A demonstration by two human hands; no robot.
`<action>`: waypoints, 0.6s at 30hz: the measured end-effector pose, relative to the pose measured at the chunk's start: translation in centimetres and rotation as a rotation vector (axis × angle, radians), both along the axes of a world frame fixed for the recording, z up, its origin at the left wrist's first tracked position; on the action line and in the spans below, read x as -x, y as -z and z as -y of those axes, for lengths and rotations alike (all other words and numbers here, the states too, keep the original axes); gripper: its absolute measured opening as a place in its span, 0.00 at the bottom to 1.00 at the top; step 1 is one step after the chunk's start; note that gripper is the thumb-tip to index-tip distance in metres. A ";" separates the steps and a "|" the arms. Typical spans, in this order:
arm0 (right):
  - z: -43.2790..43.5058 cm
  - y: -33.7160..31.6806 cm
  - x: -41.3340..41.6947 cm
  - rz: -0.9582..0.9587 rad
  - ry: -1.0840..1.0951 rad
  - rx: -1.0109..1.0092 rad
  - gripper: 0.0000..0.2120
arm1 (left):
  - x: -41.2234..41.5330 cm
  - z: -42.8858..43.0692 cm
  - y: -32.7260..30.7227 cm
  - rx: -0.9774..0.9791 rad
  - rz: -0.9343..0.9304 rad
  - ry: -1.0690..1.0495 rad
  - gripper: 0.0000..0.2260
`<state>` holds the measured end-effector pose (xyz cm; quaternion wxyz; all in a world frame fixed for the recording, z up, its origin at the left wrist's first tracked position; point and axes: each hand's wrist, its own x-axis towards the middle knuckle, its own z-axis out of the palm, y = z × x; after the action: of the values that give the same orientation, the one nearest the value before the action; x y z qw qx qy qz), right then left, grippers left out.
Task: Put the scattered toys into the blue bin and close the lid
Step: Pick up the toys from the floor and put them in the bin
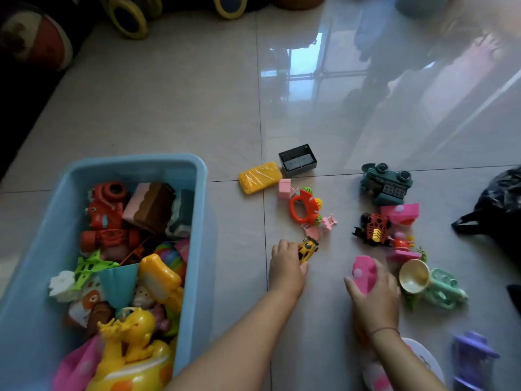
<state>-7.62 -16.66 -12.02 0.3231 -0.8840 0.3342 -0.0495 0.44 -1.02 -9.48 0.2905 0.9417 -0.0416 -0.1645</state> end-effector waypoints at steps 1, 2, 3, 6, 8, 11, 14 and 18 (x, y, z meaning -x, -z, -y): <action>-0.8 -1.0 -0.2 0.030 0.019 -0.036 0.31 | 0.4 -0.5 -1.6 0.062 0.052 -0.023 0.16; -1.8 -2.4 -0.5 0.076 0.033 -0.074 0.31 | 0.8 -1.1 -3.4 0.130 0.117 -0.048 0.16; -3.1 -3.9 -0.9 0.126 0.042 -0.109 0.31 | 1.1 -1.9 -5.5 0.199 0.190 -0.074 0.17; -8.0 -8.6 -2.3 0.270 0.016 -0.244 0.32 | 1.8 -5.9 -11.9 0.327 0.407 -0.183 0.19; -12.2 -11.8 -3.1 0.342 -0.053 -0.331 0.34 | 2.1 -10.1 -15.6 0.354 0.569 -0.316 0.18; -19.2 -16.4 -3.0 0.421 -0.256 -0.410 0.34 | 3.3 -18.3 -18.5 0.232 0.673 -0.657 0.19; -26.0 -19.5 -1.5 0.446 -0.506 -0.440 0.32 | 6.9 -26.2 -17.8 0.036 0.536 -0.959 0.18; -31.8 -19.6 0.4 0.383 -0.734 -0.419 0.35 | 11.1 -30.6 -15.9 -0.132 0.308 -1.079 0.17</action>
<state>-8.05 15.15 7.63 0.5467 -0.8345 -0.0638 -0.0255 -10.62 29.60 6.38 0.2647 0.8587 0.4144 0.1444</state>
